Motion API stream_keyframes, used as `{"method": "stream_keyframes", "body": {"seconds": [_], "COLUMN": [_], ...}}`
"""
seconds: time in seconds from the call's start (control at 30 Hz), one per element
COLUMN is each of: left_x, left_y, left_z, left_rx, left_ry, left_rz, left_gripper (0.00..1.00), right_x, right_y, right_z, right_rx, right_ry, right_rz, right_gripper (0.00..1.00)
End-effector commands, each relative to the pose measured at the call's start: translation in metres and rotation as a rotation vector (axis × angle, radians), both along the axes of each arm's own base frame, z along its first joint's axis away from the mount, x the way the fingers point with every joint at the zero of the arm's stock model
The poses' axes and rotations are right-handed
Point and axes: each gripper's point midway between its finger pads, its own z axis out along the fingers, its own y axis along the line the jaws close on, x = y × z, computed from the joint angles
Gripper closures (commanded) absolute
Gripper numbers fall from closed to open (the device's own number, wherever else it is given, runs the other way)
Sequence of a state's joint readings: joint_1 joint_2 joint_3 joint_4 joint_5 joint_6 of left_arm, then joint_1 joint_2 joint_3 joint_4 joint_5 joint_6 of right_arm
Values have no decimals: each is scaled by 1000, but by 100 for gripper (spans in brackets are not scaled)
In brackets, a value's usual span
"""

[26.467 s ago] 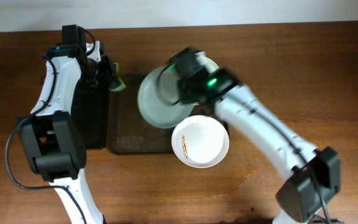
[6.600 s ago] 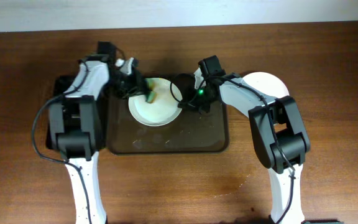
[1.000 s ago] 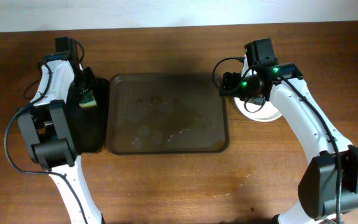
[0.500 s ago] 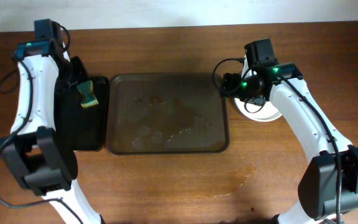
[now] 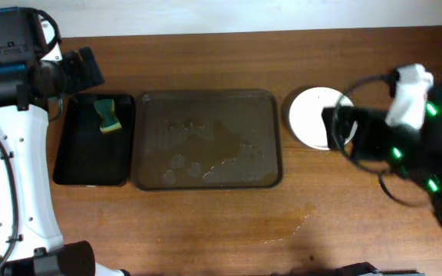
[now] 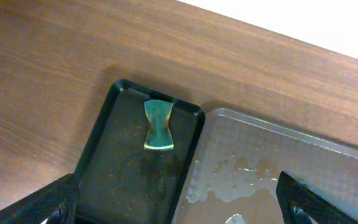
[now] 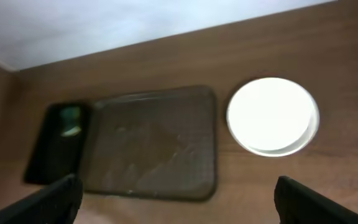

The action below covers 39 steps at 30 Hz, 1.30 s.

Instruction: Clean dirty plates on tray and stack at the side

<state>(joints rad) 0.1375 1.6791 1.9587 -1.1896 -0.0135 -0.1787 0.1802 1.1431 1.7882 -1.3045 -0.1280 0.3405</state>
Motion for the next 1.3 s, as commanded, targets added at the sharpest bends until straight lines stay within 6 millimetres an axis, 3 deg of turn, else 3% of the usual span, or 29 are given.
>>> {"method": "stream_keyframes", "body": {"seconds": [0.0, 0.07, 0.17, 0.23, 0.3, 0.47, 0.53, 0.67, 0.73, 0.87, 1.0, 1.1, 1.27], "left_x": [1, 1, 1, 1, 1, 0, 1, 0, 0, 0, 0, 1, 0], "left_y": [2, 2, 2, 2, 2, 2, 2, 2, 2, 2, 2, 2, 2], "left_z": [-2, -2, -2, -2, -2, -2, -2, -2, -2, -2, -2, -2, -2], "left_rx": [15, 15, 15, 15, 15, 15, 15, 15, 15, 15, 15, 15, 15], "left_ry": [9, 9, 9, 9, 9, 9, 9, 9, 9, 9, 9, 9, 9], "left_rz": [-7, -7, -7, -7, -7, -7, -7, -7, -7, -7, -7, -7, -7], "left_gripper": [1, 1, 1, 1, 1, 1, 1, 1, 1, 1, 1, 1, 1], "right_x": [-31, -46, -67, -59, -49, -24, -15, -2, -2, -8, -8, -8, -8], "right_y": [9, 6, -17, -48, -66, -64, -70, -74, -71, -70, -70, -71, -71], "right_z": [24, 32, 9, 5, 5, -7, -26, -92, -131, -182, -211, -247, -246], "right_rx": [58, 64, -22, -135, -159, -248, -243, -231, -225, -222, -223, -227, -228], "right_ry": [-86, -126, -37, -49, -108, -381, -471, -622, -681, -742, -729, -603, -606], "right_rz": [69, 70, -17, -165, -258, -148, -182, -202, -195, -197, -197, -189, -190], "right_gripper": [2, 2, 2, 2, 2, 2, 2, 2, 2, 2, 2, 2, 2]}}
